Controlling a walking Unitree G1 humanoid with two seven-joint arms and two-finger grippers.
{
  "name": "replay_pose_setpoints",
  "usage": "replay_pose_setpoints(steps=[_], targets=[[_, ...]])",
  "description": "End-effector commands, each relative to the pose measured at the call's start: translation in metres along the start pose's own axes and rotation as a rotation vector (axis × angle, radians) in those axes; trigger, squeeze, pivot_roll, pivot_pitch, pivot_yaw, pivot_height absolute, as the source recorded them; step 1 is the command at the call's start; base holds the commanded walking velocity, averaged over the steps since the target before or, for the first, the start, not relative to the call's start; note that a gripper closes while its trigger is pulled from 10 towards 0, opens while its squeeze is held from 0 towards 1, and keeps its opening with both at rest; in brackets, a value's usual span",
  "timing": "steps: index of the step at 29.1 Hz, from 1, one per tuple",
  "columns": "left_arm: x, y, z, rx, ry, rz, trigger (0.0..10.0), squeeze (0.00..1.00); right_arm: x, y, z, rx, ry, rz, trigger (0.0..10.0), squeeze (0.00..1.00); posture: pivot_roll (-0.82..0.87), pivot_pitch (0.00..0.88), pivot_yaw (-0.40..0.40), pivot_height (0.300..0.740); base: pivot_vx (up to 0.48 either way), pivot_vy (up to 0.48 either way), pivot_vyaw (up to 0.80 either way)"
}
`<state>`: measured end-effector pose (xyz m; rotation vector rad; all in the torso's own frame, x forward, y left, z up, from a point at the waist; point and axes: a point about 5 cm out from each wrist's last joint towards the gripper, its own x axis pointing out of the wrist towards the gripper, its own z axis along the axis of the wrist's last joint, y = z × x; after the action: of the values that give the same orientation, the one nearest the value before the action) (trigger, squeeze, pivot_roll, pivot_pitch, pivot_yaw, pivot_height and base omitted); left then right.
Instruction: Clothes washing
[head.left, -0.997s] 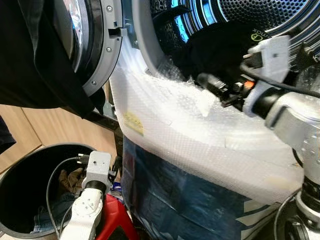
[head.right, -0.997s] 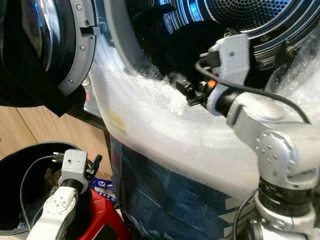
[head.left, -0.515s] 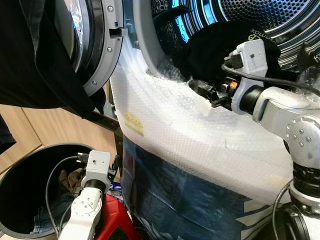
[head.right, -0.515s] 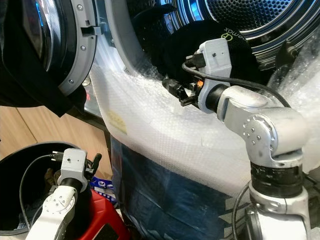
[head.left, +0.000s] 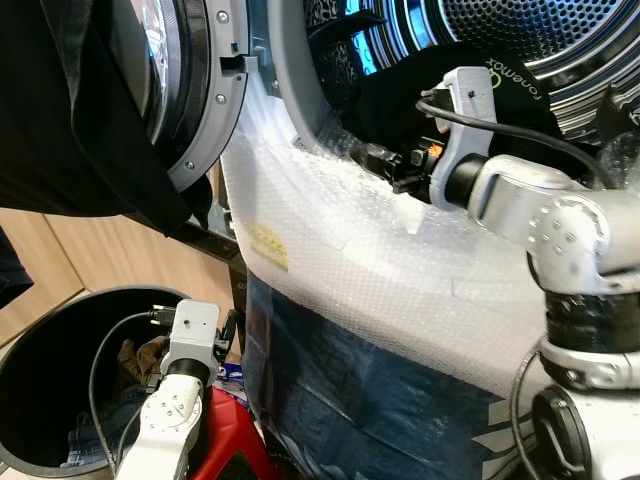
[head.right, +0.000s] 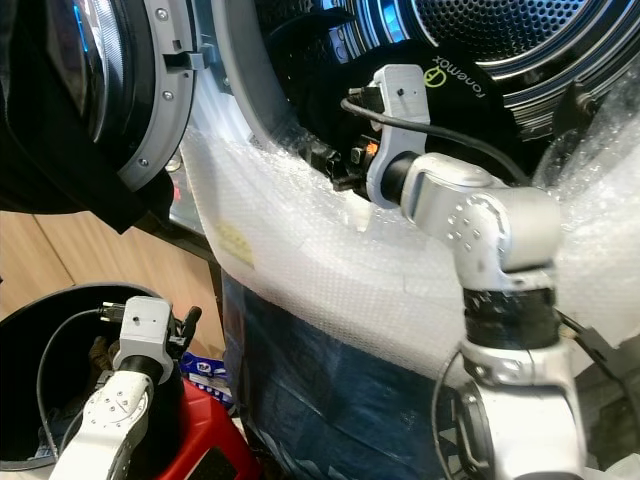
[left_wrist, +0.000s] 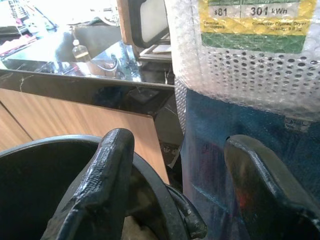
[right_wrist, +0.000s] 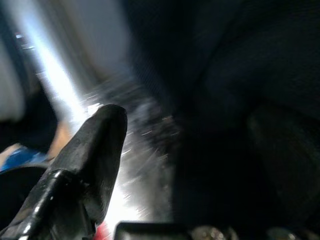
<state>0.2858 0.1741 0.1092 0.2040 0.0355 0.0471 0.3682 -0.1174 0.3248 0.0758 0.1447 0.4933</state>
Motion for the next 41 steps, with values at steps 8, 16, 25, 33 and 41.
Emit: replay_pose_setpoints(steps=[8,16,25,33,41], targets=[[0.000,0.000,0.005,-0.013,-0.006,0.019,10.0,0.00,0.010,-0.057,0.006,0.092,-0.030,-0.275,10.0,0.00,0.06,0.034,-0.029,0.740,0.000,0.000,0.00],[0.000,0.000,0.007,-0.007,-0.016,0.028,10.0,0.00,0.003,-0.085,0.015,0.106,-0.074,-0.425,10.0,0.00,0.06,0.025,-0.034,0.740,0.000,0.000,0.00],[0.004,0.002,0.010,-0.007,-0.023,0.042,10.0,0.00,-0.014,-0.118,0.025,0.112,-0.140,-0.632,10.0,0.00,0.06,0.025,-0.042,0.740,0.000,0.000,0.00],[0.003,-0.001,0.010,-0.005,-0.021,0.036,10.0,0.00,-0.035,-0.135,0.053,0.060,-0.292,-0.840,10.0,0.00,0.07,0.021,-0.044,0.740,0.000,0.000,0.00],[0.004,-0.002,0.011,-0.006,-0.025,0.037,10.0,0.00,0.001,-0.104,0.032,0.007,-0.221,-0.608,10.0,0.00,0.08,0.013,-0.048,0.740,0.000,0.000,0.00]])
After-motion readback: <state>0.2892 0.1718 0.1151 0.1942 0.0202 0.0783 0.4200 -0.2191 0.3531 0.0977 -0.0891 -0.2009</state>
